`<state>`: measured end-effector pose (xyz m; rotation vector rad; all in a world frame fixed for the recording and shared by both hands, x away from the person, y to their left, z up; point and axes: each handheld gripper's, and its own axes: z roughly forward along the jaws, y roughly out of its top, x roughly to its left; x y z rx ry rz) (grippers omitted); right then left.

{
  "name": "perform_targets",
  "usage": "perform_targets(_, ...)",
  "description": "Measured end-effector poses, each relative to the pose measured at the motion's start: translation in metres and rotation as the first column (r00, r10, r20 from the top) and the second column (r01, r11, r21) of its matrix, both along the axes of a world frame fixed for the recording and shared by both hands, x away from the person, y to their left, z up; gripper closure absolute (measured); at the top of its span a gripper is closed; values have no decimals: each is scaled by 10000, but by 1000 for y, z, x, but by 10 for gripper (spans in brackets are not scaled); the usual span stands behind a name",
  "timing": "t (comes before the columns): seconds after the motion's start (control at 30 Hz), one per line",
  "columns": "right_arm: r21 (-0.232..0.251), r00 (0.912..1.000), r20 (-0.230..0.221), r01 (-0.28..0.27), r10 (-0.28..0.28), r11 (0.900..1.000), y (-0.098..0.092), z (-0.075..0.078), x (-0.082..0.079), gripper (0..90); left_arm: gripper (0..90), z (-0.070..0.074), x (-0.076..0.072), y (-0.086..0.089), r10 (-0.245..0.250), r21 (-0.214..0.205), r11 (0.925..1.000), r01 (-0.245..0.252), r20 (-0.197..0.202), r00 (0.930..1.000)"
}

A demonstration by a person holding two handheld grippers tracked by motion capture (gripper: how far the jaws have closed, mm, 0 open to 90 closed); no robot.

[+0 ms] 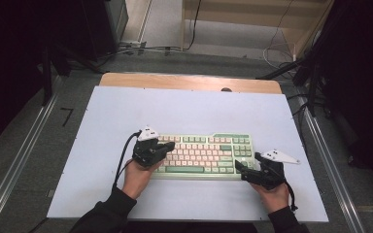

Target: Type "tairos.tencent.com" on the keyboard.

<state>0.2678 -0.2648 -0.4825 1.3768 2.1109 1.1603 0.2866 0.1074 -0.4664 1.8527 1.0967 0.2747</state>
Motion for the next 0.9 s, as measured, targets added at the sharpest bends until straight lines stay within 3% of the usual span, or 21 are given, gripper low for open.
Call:
perform_targets(0.33, 5, 10000, 4, 11, -11, 10000, -2, 0, -2, 124, 882, -4, -13, 31, 481, 248, 9985, -480, -23, 9988)
perform_targets(0.43, -33, 10000, 14, -25, 25, 10000, -1, 0, -2, 124, 737, -5, -14, 34, 573, 207, 9981, -573, -16, 9984)
perform_targets(0.5, -44, 10000, 12, -25, 25, 10000, -1, 0, -2, 124, 687, -5, -16, 36, 662, 222, 9976, -662, 41, 9978)
perform_targets(0.53, -77, 10000, 31, -39, 39, 10000, -1, 0, -2, 124, 526, -4, -18, 37, 890, 322, 9955, -896, 197, 9958)
perform_targets(0.6, -100, 10000, -5, -25, 25, 9999, -1, -1, -2, 124, 395, -4, -19, 38, 1050, 433, 9934, -1062, 291, 9940)
perform_targets(0.63, -100, 10000, -5, -25, 25, 9999, -1, -1, -2, 124, 395, -3, -20, 38, 1247, 511, 9907, -1264, 353, 9916)
perform_targets(0.73, -100, 10000, -10, -32, 32, 9999, -1, -1, -2, 124, 247, -2, -23, 40, 1564, 565, 9857, -1590, 470, 9866)
perform_targets(0.9, -107, 10000, -28, -40, 39, 9999, -1, -1, -2, 124, 233, -1, -29, 43, 1692, 534, 9835, -1726, 617, 9836)
